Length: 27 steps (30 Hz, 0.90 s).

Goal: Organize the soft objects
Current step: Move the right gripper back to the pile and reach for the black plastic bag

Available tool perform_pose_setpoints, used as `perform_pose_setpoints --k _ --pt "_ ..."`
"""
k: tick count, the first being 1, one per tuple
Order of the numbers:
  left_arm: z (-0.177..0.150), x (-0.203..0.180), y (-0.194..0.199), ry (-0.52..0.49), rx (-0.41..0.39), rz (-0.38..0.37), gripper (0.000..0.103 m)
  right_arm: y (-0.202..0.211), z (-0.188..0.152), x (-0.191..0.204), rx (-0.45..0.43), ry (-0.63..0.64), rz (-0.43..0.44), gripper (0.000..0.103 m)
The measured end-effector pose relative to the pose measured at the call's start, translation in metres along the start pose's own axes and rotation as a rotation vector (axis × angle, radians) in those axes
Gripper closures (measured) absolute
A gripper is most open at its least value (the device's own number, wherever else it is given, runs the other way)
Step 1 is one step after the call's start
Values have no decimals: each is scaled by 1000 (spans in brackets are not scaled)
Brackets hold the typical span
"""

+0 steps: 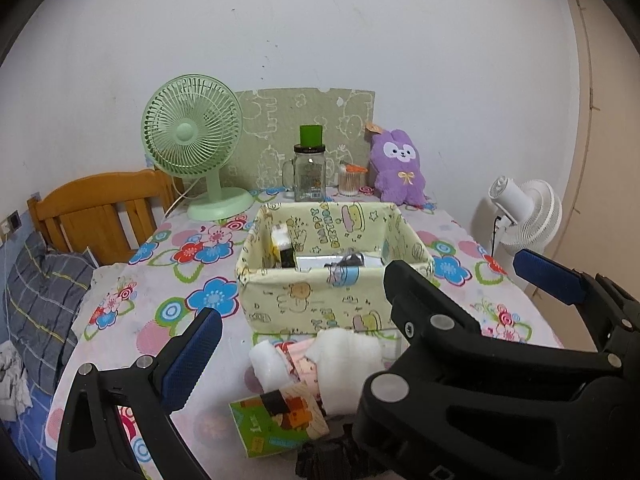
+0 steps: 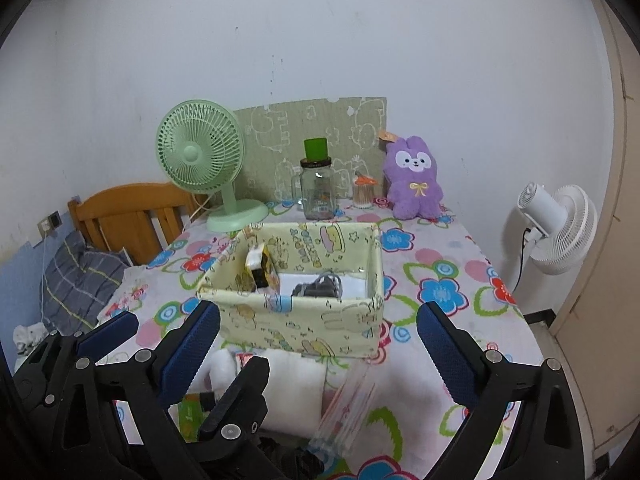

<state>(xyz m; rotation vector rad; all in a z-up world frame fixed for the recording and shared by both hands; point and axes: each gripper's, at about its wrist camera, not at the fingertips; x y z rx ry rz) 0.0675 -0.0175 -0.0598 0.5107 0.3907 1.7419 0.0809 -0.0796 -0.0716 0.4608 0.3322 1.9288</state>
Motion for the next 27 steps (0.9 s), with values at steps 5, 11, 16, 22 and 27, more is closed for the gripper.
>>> perform_pose_setpoints --k 5,11,16,22,27 --pt "-11 0 2 -21 -1 3 0 2 -14 1 5 -20 5 8" --pt "-27 3 2 -17 10 3 0 3 -29 5 16 -23 7 9" --pt "-42 6 -1 -21 29 2 0 1 -45 8 30 -29 8 9" --pt "-62 9 -4 -40 46 21 0 -5 -66 11 57 -39 2 10" --pt "-75 15 -5 -35 65 23 0 -9 -79 17 77 -46 8 12"
Point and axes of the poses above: each gripper's, at about its wrist camera, not at the fingertips, and y roughly against the way its jaws point, x to its left, z to its top, and after that the axes turned 15 degrees about z, right-handed
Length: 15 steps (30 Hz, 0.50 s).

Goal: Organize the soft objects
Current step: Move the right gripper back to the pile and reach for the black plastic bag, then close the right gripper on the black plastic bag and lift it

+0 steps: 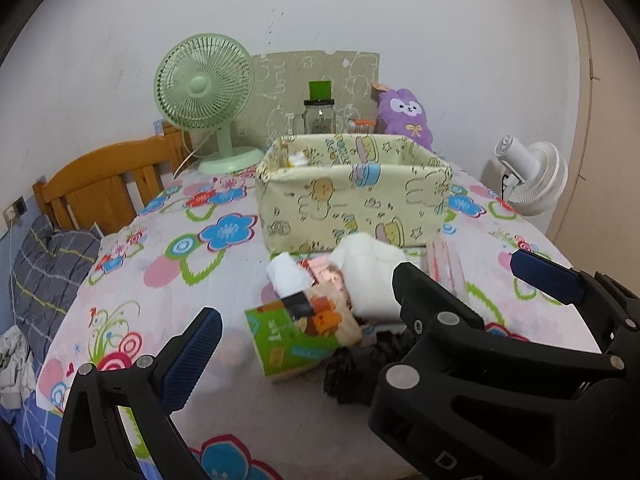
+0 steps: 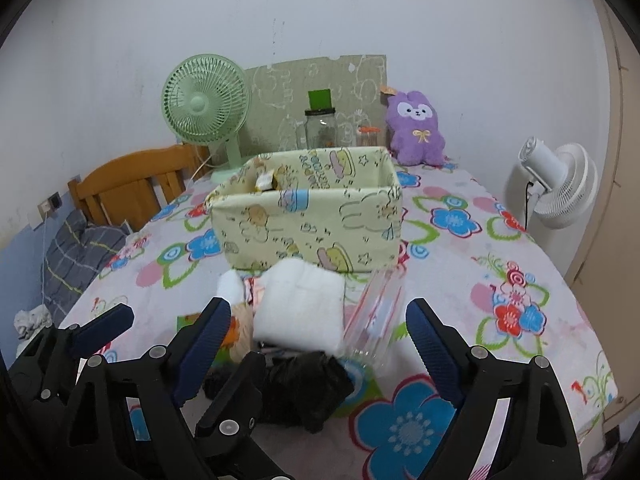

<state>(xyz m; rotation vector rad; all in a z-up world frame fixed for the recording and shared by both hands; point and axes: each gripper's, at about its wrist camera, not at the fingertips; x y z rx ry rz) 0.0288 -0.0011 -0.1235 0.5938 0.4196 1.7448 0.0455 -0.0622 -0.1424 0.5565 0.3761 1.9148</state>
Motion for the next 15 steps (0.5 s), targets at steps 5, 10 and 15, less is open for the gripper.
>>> perform_pose_setpoints --k 5,10,15 --pt "-10 3 -3 10 17 -2 0 -3 -9 3 9 4 -7 13" --pt "-18 5 -9 25 34 -19 0 -8 -17 3 28 -7 -6 19" --pt "-25 4 -16 22 56 -27 1 -16 -24 1 54 -27 -6 19"
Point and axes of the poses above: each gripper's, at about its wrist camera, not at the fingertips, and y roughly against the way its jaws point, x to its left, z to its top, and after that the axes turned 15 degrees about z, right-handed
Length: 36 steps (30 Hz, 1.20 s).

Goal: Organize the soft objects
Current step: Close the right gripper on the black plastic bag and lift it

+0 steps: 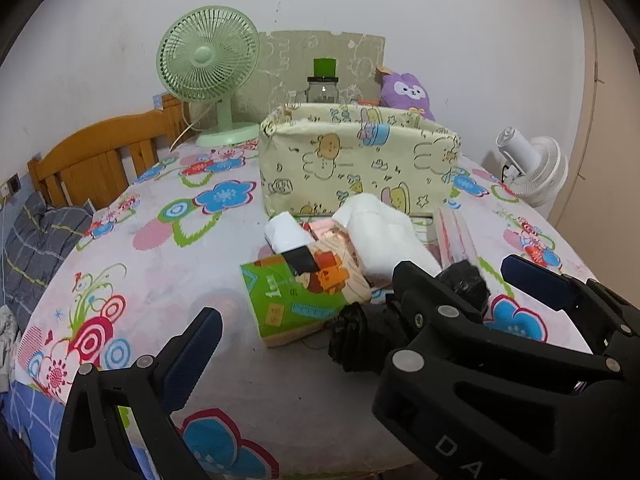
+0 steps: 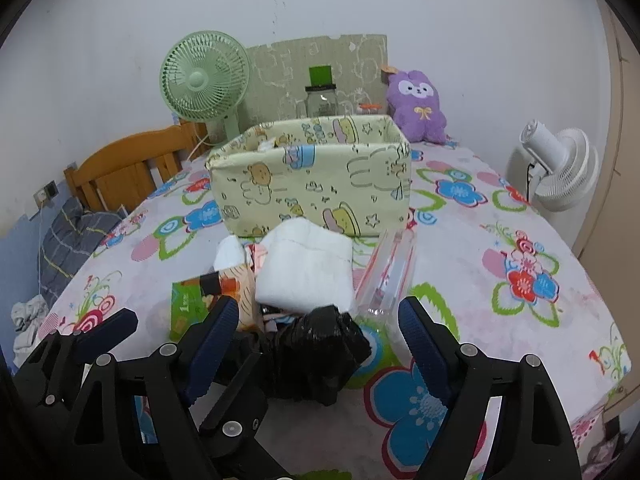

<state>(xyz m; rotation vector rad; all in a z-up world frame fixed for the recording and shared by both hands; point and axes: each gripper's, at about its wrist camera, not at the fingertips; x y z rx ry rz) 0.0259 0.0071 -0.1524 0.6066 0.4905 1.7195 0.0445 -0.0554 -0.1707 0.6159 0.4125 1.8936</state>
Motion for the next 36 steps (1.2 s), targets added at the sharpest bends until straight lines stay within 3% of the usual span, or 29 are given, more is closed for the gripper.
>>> perform_pose_setpoints --k 4,7,14,15,21,36 --pt "-3 -1 -5 -6 16 4 1 -7 -5 -2 28 -13 3 23" --pt "-5 -2 -10 -15 31 10 1 -13 -7 -4 55 -26 2 41" --pt "-7 -3 -14 -12 49 -6 1 -18 -10 -7 65 -29 4 51" --pt "-6 -2 -15 -9 49 -10 1 -17 -10 -7 61 -29 4 60" --pt "-2 -4 -10 -9 34 -14 1 -11 -6 -7 43 -25 2 65" --pt "31 -6 -11 45 7 -18 0 4 26 -11 -88 -43 -47 66"
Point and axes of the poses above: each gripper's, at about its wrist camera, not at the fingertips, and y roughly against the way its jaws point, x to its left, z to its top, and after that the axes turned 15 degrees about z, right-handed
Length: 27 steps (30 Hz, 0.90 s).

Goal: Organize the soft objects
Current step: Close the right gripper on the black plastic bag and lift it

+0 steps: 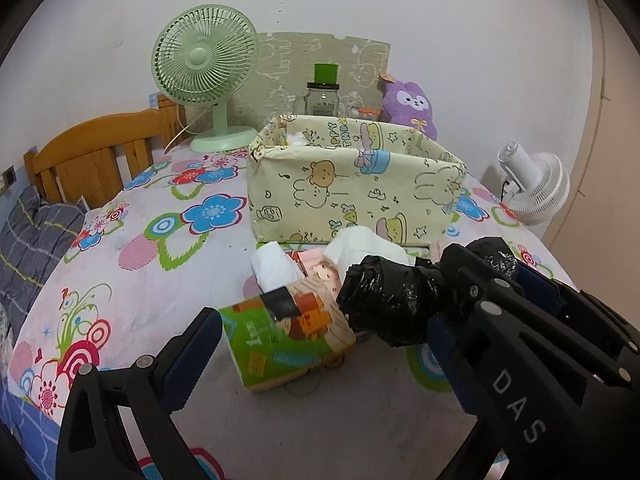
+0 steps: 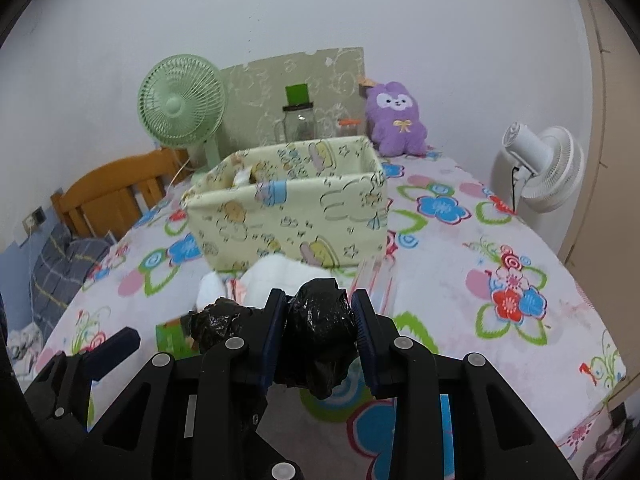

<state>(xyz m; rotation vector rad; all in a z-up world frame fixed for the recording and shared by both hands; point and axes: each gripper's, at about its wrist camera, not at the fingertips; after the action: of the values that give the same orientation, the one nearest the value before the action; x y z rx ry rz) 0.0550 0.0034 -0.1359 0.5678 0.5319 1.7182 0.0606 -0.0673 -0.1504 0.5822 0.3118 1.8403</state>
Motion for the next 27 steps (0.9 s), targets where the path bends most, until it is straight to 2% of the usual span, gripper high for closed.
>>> perform_pose_setpoints --k 8,11,22,27 --pt "10 0 -18 9 41 23 0 -14 9 -5 -23 -31 -25 66" --pt "7 0 -26 2 64 39 1 -20 9 -4 -31 -23 -59 66" --pt "-6 4 -48 9 137 23 3 -42 -3 -7 17 -21 -90 66" --pt "-9 3 -46 10 137 6 12 -44 -4 -7 18 -25 -96 66"
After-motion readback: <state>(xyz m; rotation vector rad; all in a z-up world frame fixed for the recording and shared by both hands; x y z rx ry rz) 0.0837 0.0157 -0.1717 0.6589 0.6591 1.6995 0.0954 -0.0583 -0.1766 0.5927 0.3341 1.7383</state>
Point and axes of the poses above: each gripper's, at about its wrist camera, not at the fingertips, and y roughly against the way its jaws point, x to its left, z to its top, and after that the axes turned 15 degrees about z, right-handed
